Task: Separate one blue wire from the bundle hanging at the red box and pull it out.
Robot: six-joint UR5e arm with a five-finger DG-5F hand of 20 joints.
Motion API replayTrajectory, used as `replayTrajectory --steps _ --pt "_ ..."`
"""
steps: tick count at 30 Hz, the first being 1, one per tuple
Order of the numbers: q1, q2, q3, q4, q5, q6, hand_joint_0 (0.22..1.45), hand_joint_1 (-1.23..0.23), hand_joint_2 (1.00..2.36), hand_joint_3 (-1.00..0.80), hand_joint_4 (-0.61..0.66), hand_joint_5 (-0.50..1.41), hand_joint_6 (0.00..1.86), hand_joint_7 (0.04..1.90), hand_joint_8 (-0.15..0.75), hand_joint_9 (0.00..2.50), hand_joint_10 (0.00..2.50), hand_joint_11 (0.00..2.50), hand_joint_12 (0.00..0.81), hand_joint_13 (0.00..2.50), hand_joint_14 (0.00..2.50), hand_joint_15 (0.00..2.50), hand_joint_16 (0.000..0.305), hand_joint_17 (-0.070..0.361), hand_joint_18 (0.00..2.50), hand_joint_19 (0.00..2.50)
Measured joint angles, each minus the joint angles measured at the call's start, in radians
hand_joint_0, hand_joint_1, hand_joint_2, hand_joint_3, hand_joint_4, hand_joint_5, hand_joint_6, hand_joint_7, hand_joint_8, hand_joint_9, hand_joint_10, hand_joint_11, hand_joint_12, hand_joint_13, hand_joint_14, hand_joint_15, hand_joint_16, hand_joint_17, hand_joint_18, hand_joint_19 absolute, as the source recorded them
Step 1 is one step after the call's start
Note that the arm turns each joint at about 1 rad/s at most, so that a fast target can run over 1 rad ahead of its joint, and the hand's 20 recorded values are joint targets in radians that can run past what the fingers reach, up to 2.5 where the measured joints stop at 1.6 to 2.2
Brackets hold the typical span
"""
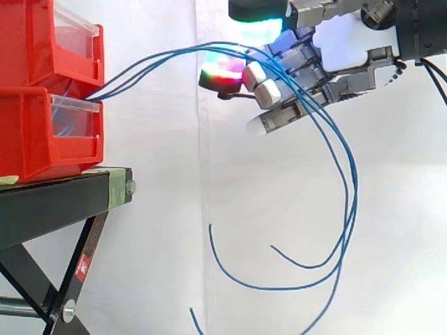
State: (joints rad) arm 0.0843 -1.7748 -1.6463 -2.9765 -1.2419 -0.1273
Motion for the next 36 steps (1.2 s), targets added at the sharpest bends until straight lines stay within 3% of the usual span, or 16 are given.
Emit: replayTrajectory --steps 26,36 --pt "0.0 0.0 0.0 -0.002 0.001 0.003 0.65 -0.92 1.02 -0.2 0.25 -0.24 0.89 0.89 0.359 0.82 0.02 1.07 0.464 1.08 0.03 1.0 0.06 0.135 0.63 0.33" --pt "0.0 0.0 0.0 -0.006 0.001 0.008 0.63 -0.78 1.02 -0.11 0.26 -0.23 0.9 0.86 0.376 0.91 0.02 1.08 0.48 1.13 0.02 1.0 0.06 0.136 0.66 0.36"
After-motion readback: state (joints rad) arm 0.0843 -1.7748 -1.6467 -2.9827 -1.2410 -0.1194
